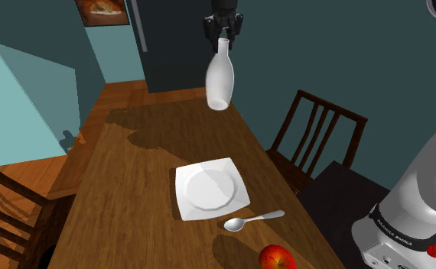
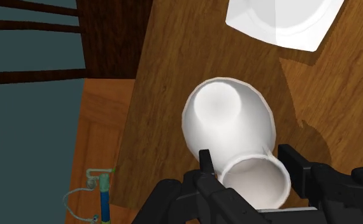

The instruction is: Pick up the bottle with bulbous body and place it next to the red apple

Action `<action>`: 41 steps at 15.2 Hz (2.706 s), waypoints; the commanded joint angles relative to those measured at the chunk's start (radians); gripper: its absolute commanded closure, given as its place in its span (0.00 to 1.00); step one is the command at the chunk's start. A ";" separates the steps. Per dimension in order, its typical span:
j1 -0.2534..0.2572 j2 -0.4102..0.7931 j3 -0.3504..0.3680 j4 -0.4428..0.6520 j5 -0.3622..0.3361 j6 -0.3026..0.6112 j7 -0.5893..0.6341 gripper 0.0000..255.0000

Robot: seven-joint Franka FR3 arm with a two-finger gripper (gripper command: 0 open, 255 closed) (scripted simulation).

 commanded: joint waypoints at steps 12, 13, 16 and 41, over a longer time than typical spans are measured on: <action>0.036 -0.479 0.036 -0.442 0.065 -0.035 0.069 1.00; 0.040 -0.511 0.040 -0.463 0.071 -0.046 0.076 1.00; 0.054 -0.604 0.051 -0.519 0.088 -0.083 0.096 1.00; 0.177 -1.145 0.204 -0.553 0.302 -0.567 0.374 1.00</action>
